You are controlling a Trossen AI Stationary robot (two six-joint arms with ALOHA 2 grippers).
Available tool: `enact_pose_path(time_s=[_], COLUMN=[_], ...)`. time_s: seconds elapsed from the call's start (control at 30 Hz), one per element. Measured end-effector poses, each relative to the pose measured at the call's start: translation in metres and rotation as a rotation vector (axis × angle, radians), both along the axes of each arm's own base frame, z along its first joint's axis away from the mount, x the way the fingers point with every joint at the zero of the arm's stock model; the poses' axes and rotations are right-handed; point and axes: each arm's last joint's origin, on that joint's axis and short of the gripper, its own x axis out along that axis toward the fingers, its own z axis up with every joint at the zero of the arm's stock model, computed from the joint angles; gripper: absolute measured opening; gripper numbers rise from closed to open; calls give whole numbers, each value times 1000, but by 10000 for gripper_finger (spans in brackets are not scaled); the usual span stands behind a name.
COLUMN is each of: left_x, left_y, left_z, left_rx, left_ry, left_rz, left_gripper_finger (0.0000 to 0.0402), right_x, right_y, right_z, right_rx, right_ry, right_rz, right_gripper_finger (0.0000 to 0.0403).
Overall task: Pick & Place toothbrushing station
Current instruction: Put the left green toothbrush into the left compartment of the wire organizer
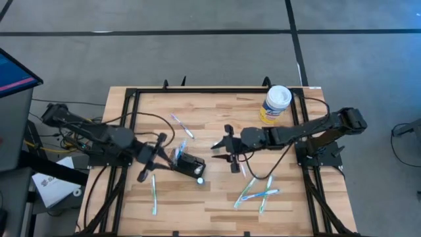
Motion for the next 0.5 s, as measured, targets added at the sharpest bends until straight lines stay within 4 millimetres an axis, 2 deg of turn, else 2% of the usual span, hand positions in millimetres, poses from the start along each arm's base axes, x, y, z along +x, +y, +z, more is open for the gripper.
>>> enact_pose_path(time_s=[0.13,0.27,0.37,0.5], left_x=[-1,11,23,39], left_y=[-8,-22,-42,-74], left_z=[9,13,18,14], left_rx=[98,158,243,451], left_ry=[93,221,350,545], left_rz=[-63,-108,-154,-162], left_gripper_finger=[54,34,20,5], right_x=[2,2,2,1], right_y=[-4,-10,-14,-16], right_z=[-3,-5,-7,-8], right_rx=[1,27,41,40], right_ry=[12,36,53,70], right_rz=[-16,-43,-62,-69], right_gripper_finger=[138,137,139,137])
